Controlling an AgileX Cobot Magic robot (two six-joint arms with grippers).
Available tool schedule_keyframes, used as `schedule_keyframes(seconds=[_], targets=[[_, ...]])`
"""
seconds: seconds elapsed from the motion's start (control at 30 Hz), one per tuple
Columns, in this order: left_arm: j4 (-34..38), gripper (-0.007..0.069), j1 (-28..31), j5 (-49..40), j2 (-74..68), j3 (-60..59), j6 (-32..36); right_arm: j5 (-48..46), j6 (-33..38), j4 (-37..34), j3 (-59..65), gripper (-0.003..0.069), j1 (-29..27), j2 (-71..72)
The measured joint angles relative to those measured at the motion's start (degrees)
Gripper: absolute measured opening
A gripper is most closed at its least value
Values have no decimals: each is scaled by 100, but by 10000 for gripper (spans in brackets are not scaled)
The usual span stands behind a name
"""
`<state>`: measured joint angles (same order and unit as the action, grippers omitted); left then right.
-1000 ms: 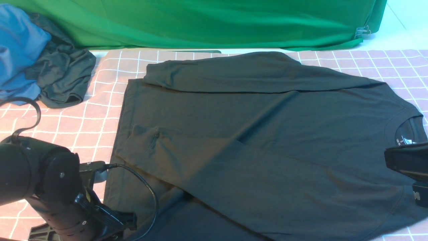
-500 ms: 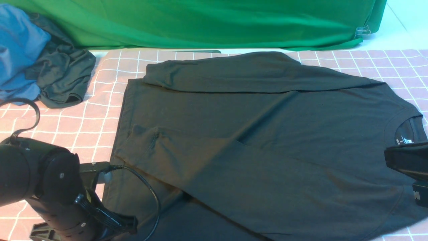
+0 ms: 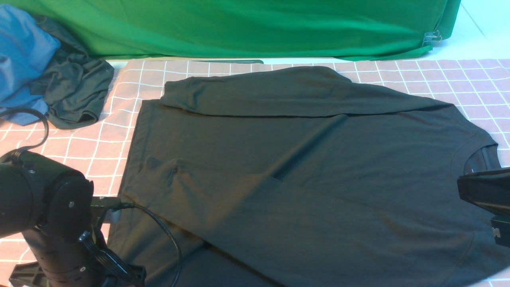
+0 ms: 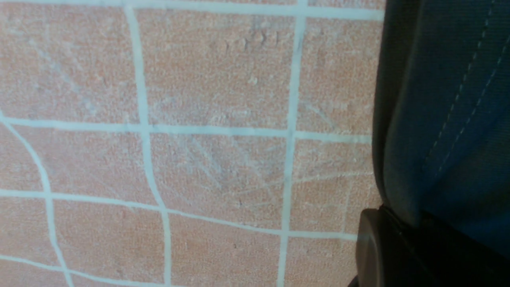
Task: Fold a long-sleeved shirt over a pink coffee tablecloth.
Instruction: 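Fold the left side of the dark shirt inward over its body with the left gripper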
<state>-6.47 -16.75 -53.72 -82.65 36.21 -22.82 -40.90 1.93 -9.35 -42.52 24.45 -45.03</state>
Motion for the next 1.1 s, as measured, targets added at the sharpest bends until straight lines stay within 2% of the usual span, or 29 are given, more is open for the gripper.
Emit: schedule_keyframes(seconds=[0.03,0.13,0.17,0.3,0.43,0.57,0.67,0.73,0.77,0.83,0.87,1.0,1.1], targets=[[-11,48,0,-11,0,0,0,0,0,0,0,90,0,0],[-256,123,0,-241,0,0,-68,6,0,0,0,90,0,0],[-274,123,0,-264,0,0,-69,6,0,0,0,90,0,0],[-604,234,0,-982,13,331,-263,6,0,0,0,90,0,0],[-892,267,0,-1025,124,1077,-669,6,0,0,0,91,0,0],[-887,240,88,-285,130,2080,-1520,6,0,0,0,91,0,0],[-440,169,457,160,-131,3023,-1612,6,0,0,0,91,0,0],[114,129,800,297,-502,3640,-1454,6,0,0,0,91,0,0],[114,129,800,297,-502,3640,-1454,6,0,0,0,91,0,0],[818,101,1172,349,-1032,4373,-960,6,0,0,0,91,0,0],[935,101,1242,366,-1228,4579,-813,6,0,0,0,91,0,0],[1136,113,1347,471,-2222,5416,-385,6,0,0,0,91,0,0],[1136,184,1352,579,-2953,5986,-308,6,0,0,0,91,0,0]])
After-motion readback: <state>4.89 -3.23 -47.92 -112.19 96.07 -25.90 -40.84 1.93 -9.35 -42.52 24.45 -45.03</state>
